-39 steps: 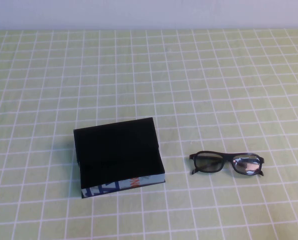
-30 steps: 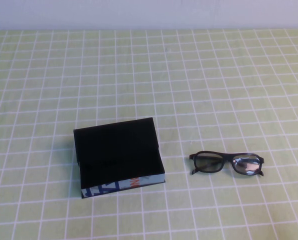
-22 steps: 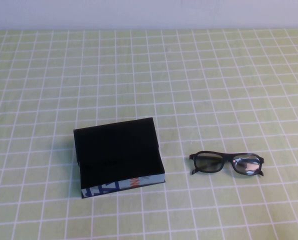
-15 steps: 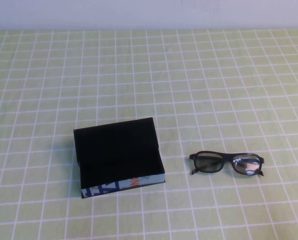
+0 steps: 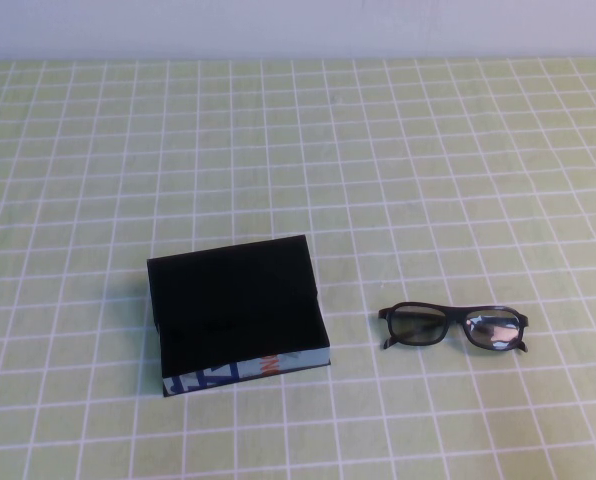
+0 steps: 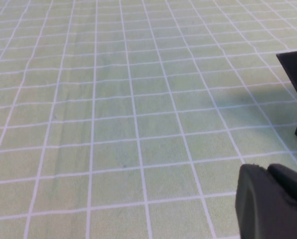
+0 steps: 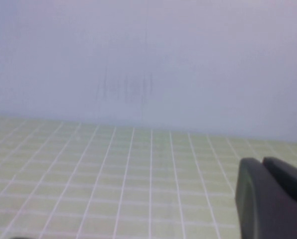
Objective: Return glasses to glasses case
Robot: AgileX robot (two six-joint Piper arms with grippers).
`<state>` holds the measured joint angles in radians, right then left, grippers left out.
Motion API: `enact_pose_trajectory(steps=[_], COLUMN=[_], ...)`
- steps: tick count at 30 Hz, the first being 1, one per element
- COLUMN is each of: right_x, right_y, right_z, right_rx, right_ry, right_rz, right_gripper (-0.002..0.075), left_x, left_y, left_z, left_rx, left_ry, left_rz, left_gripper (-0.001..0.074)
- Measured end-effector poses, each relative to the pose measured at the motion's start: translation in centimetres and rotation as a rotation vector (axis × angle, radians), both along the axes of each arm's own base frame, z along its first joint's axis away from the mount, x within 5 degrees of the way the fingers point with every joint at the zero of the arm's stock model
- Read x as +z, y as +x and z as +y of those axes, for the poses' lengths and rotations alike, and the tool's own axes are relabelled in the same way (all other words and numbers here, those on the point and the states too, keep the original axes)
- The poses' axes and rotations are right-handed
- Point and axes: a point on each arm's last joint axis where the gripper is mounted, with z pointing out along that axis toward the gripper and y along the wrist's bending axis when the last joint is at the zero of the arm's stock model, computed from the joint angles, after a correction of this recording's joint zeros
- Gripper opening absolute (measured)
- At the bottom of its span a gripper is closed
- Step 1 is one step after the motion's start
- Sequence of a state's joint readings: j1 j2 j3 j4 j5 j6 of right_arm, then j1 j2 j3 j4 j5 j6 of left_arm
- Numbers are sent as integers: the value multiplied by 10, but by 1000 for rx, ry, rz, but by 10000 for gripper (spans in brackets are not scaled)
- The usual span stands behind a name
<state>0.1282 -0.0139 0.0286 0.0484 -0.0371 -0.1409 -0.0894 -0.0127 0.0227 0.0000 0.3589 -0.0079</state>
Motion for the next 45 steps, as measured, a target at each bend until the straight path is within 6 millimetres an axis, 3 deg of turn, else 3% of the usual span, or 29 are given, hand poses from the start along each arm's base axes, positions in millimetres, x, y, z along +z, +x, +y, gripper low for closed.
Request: enact_pose_trajectory(steps=[6,14,17,20,25,29,33,37,45], right_x=[13,56,83,121,175,203,212,200,171], right_y=[-2,-24,-32,-45,-57,-39,-2,41,93], right_z=[-2,-13,-14,-13,-9,-3,5,12,22], right_rx=[-19,-62,-32,8,56,74,77,76,94], right_ry=[23,202,263,274,250,208,149,103,75], right_rz=[-148,-638,-664,-642,-502,-305,-33,231,495], right_gripper=[-18,-18,-18,-18,-18,-18,-18,-18,-18], left_x=[0,0,0,0,0,0,0,0,0], left_y=[0,0,0,0,0,0,0,0,0], left_z=[0,0,0,0,0,0,0,0,0], left_rx=[0,0,0,0,0,0,0,0,0], left_ry=[0,0,0,0,0,0,0,0,0], left_rz=[0,0,0,0,0,0,0,0,0], left_gripper=[-3,-3,-3,-3,-3,-3,-3,-3,-3])
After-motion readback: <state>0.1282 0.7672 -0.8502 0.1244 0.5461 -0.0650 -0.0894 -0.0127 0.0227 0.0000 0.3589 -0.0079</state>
